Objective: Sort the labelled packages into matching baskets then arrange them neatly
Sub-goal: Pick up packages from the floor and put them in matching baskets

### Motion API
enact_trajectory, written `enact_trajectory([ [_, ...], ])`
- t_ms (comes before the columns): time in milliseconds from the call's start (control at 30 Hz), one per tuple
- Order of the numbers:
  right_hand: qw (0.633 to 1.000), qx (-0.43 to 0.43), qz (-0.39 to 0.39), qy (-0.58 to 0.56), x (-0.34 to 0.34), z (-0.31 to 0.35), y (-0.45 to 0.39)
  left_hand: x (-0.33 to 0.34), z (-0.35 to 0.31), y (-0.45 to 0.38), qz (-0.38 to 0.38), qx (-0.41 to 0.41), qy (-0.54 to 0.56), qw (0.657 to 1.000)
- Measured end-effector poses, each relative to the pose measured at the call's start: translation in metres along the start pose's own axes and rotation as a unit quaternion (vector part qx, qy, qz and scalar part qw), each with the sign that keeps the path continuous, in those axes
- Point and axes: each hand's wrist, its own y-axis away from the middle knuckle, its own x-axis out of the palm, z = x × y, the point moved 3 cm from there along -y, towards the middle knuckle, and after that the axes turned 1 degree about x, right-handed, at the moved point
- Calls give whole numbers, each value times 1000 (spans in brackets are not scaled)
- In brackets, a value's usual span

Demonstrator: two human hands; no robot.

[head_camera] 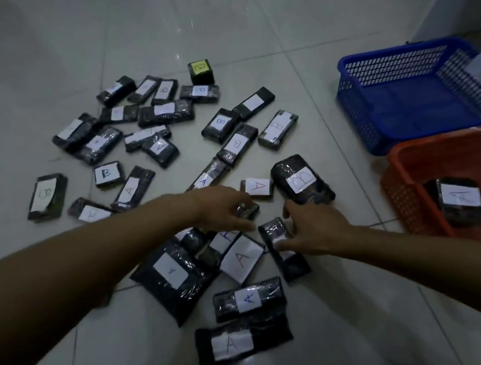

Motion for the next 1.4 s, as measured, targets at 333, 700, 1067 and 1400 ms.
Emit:
enact_trajectory([
  [333, 977, 33, 70, -200, 8, -4, 5, 32, 2, -3, -22, -34, -58, 997],
  [700, 958, 25, 50, -281, -13, -48, 20, 32, -4, -24, -91, -97, -87, 987],
  [1067, 955, -4, 28, -295, -30, -50, 23, 6, -6, -26, -125, -107, 129, 978],
  [1400, 906, 99, -141, -388, -92, -155, 82, -46, -65, -49, -127, -30, 475, 870],
])
